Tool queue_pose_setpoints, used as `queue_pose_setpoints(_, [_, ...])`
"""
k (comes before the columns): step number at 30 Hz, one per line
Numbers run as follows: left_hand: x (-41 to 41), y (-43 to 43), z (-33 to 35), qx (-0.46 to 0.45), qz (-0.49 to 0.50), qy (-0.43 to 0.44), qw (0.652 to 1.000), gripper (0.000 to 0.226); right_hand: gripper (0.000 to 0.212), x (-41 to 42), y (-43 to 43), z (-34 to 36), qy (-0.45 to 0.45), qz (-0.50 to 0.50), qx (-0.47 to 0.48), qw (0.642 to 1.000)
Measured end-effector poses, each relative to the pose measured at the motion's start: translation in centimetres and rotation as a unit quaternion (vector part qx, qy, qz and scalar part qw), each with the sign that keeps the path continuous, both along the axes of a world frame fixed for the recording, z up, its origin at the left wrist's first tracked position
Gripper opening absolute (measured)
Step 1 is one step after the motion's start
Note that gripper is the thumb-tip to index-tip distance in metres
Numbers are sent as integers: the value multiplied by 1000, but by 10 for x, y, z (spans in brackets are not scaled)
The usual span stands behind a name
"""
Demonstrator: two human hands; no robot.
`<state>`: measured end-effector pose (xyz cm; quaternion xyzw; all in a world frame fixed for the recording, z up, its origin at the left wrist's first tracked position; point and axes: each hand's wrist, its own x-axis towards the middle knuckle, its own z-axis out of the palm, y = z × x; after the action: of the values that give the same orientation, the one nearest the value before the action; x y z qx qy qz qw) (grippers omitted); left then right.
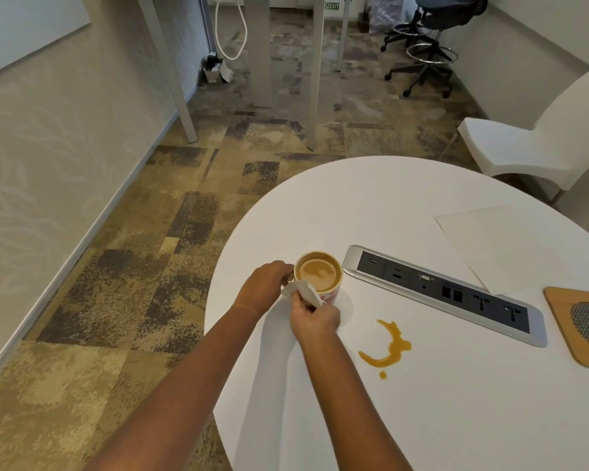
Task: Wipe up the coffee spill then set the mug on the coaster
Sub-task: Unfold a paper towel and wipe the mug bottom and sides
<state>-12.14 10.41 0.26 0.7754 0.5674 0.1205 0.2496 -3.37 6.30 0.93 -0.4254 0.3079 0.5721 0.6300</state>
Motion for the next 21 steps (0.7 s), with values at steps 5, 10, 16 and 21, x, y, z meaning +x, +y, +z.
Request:
queue_pose_setpoints(5, [0, 0, -1, 5, 3, -14, 1000, 27, 40, 26, -9, 26, 45, 37, 75, 995])
queue_pose_setpoints(10, [-1, 1, -2, 6, 2, -8, 1000, 26, 23, 41, -5, 27, -37, 101, 32, 994])
queue_pose_setpoints(16, [-1, 0, -4, 11, 7, -15, 1000, 25, 36, 58, 11, 32, -95, 157, 58, 981])
queue_pose_setpoints(21, [0, -1, -3, 15, 10, -14, 1000, 25, 34, 60, 23, 27, -178, 276, 82, 941])
